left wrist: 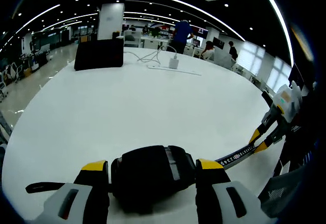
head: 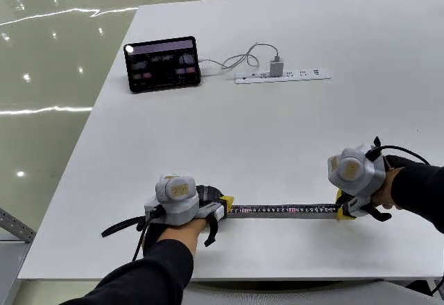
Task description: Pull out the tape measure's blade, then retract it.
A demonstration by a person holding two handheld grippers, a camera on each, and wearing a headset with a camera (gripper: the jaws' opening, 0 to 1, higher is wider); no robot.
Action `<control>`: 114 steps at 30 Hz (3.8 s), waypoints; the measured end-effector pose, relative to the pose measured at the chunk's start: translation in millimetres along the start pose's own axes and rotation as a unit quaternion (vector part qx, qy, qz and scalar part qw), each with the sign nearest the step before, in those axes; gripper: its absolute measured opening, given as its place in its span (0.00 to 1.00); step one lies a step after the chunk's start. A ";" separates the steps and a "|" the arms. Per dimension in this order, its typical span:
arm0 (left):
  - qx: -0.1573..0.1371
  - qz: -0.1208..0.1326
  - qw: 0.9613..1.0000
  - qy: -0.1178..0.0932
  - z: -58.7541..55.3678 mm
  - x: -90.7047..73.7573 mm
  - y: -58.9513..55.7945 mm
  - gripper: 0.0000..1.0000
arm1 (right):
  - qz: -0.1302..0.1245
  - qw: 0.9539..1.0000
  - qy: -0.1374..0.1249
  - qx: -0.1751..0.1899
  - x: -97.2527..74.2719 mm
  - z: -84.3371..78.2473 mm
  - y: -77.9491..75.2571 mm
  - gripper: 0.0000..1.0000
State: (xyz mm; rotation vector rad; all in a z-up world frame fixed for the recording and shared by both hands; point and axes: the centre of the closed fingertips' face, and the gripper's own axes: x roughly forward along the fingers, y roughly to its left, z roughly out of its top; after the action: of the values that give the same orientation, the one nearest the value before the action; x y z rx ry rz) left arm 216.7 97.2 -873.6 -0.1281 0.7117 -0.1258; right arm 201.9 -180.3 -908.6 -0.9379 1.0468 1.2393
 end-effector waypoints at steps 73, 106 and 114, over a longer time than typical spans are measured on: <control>0.044 0.016 0.999 0.013 -4.7 0.3 -0.3 0.61 | -0.002 1.000 -0.009 0.002 6.3 18.0 3.3 0.11; 0.041 0.016 0.999 0.017 -4.7 1.7 -0.7 0.61 | -0.004 1.000 -0.017 0.000 9.8 33.5 4.7 0.11; 0.040 0.016 0.999 0.017 -4.8 1.6 -0.6 0.61 | -0.005 1.000 -0.022 0.004 11.2 36.8 5.1 0.11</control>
State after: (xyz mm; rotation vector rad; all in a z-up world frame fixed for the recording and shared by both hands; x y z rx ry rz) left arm 214.7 96.0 -878.1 -0.0371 0.7419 -0.1252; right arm 200.9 -141.5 -909.4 -0.9038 1.0109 1.2417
